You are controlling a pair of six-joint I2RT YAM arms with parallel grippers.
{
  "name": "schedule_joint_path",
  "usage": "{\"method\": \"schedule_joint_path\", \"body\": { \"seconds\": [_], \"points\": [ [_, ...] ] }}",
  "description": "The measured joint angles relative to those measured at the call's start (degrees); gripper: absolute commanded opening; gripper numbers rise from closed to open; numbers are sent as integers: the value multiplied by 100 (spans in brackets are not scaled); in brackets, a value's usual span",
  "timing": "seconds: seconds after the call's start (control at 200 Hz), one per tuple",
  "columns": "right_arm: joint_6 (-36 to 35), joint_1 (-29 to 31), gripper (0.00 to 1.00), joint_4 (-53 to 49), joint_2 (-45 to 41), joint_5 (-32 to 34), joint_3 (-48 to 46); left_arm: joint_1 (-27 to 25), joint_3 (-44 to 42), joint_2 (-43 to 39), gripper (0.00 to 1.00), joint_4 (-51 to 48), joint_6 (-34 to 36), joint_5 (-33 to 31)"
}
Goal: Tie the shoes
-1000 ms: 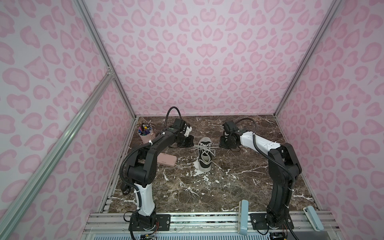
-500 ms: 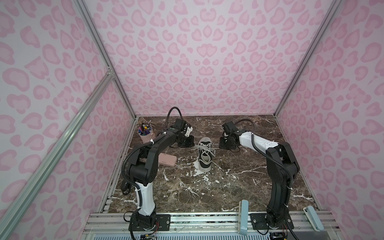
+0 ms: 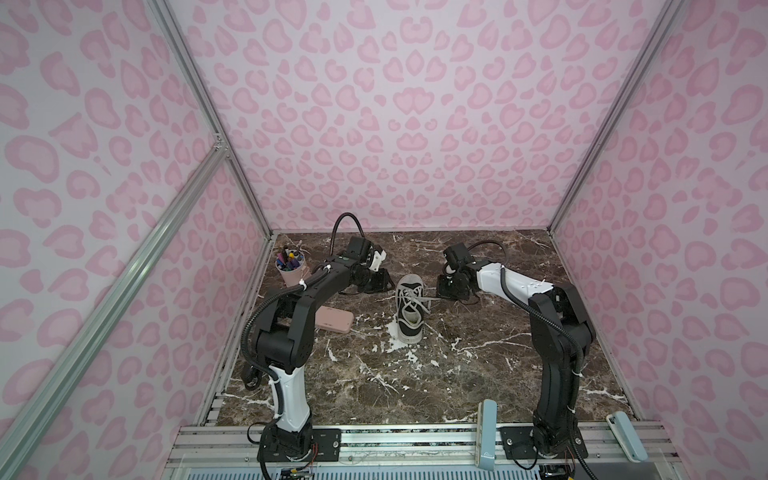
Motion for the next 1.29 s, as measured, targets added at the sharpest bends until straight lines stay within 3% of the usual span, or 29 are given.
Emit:
{"method": "schedule_joint_path", "body": {
  "seconds": [0.145,0.19,1.295],
  "points": [
    [-39,-13,0,-4,0,-24,0,-92,-20,26,35,157,-83,153],
    [-46,-24,0,-7,0,-22,0,-114,-20,46,41,212,-125,203],
    [-103,-63,0,-61,-9,278,0,-328,212,205,45,295,-402,273]
  ]
}}
